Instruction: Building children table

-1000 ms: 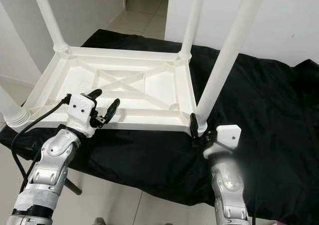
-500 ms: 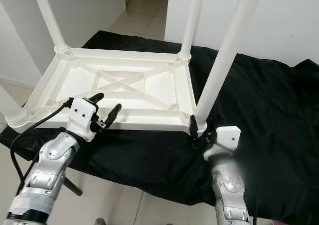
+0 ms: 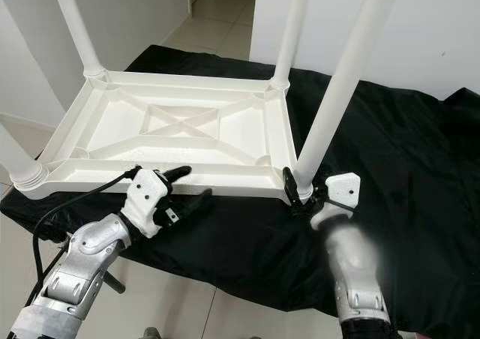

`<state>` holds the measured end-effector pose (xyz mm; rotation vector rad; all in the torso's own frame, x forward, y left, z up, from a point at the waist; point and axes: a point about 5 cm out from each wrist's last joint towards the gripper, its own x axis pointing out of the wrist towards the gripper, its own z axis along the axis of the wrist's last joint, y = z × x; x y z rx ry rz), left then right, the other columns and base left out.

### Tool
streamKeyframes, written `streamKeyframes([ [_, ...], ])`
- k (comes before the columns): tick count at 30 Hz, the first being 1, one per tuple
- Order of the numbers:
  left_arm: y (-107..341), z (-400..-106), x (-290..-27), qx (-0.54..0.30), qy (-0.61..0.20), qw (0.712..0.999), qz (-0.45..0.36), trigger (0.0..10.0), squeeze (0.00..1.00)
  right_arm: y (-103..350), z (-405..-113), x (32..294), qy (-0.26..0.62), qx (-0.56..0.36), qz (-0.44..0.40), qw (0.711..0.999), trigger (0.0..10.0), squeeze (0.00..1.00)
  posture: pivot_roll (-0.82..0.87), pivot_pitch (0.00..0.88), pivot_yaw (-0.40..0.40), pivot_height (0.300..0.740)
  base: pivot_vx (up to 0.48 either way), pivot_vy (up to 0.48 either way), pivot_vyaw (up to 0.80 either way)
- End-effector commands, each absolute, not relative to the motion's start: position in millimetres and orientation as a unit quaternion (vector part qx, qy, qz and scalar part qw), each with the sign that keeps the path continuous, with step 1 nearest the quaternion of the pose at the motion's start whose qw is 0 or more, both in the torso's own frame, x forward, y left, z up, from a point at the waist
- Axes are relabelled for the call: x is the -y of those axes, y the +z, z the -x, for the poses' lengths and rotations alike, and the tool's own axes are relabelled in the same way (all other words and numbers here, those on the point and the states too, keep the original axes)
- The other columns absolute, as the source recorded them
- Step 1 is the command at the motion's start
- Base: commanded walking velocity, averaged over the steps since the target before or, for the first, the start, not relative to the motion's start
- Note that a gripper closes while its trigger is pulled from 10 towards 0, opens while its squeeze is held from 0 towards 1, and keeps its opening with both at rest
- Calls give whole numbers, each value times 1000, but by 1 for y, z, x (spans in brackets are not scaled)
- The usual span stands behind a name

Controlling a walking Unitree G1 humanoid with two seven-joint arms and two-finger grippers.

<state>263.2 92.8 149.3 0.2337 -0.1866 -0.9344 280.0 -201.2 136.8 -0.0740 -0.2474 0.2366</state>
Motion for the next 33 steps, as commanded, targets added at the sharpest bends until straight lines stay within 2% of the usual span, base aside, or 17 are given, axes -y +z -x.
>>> streamKeyframes([
  [1, 148, -257, -84, 73, -493, 860, -108, 10000, 0, 132, -284, 202, 134, 104, 45, 984, 10000, 0, 59, 106, -28, 740, 0, 0, 0],
  [11, 157, -250, -73, 56, -557, 823, -98, 10000, 0, 144, -313, 201, 241, 81, 77, 964, 10000, 0, 72, 104, -31, 740, 0, 0, 0],
  [16, 157, -249, -72, 54, -563, 818, -102, 10000, 0, 145, -316, 200, 260, 75, 80, 959, 10000, 0, 72, 104, -30, 740, 0, 0, 0],
  [17, 159, -249, -71, 54, -566, 816, -104, 10000, 0, 146, -318, 201, 271, 71, 86, 956, 0, 0, 75, 105, -33, 740, 0, 0, 0],
  [31, 167, -253, -70, 61, -563, 817, -110, 10000, 0, 140, -317, 207, 295, 55, 76, 951, 0, 0, 72, 103, -40, 740, 0, 0, 0],
  [32, 167, -254, -70, 61, -562, 818, -109, 10000, 0, 139, -316, 207, 285, 55, 67, 955, 2941, 0, 71, 104, -41, 740, 0, 0, 0],
  [33, 167, -254, -70, 61, -562, 818, -109, 10000, 0, 139, -316, 207, 285, 55, 67, 955, 2941, 0, 71, 104, -41, 740, 0, 0, 0],
])
